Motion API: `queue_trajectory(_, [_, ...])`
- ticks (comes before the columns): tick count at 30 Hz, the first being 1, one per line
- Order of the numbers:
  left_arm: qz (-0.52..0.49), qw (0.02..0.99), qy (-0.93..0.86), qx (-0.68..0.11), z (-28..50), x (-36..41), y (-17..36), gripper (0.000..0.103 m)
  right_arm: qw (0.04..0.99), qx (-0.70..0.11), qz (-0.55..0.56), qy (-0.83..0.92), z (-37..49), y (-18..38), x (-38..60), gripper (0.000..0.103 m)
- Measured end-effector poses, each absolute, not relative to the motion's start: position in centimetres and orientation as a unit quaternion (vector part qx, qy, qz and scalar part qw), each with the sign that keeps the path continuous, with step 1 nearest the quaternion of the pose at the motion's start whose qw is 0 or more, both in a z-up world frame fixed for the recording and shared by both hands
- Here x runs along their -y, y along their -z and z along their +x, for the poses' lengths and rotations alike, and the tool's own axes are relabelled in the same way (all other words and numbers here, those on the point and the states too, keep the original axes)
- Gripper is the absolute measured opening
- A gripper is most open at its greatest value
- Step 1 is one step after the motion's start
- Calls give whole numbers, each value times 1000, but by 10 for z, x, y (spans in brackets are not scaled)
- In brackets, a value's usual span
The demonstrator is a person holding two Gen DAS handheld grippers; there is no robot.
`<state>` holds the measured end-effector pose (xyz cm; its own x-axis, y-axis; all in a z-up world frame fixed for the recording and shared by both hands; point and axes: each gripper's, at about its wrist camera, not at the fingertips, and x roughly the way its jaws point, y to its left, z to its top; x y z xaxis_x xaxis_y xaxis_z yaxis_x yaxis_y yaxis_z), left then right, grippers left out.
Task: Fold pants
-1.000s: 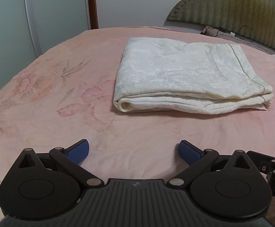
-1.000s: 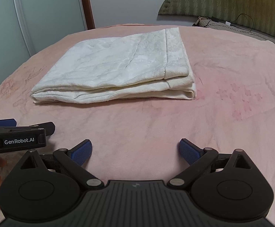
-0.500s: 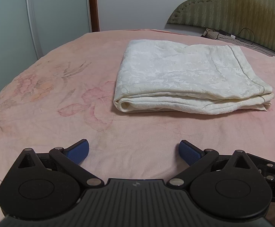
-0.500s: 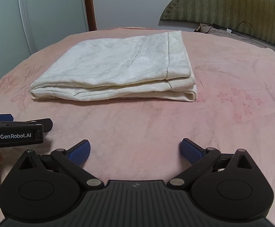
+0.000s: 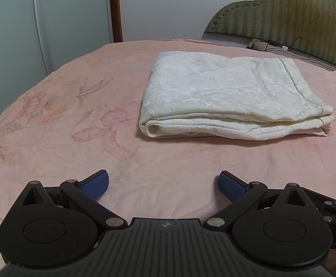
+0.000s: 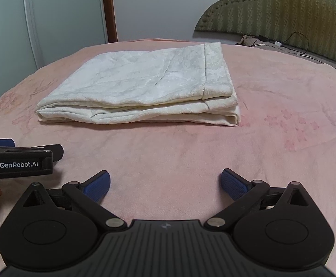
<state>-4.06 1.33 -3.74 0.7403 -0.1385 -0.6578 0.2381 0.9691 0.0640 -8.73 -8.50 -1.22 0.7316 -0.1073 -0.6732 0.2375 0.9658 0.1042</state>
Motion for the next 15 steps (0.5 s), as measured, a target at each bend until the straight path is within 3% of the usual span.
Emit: queue_trajectory(15, [94,929,117,-338,-40,-6,36,103,928,-348,103,88,-90,11,90,103])
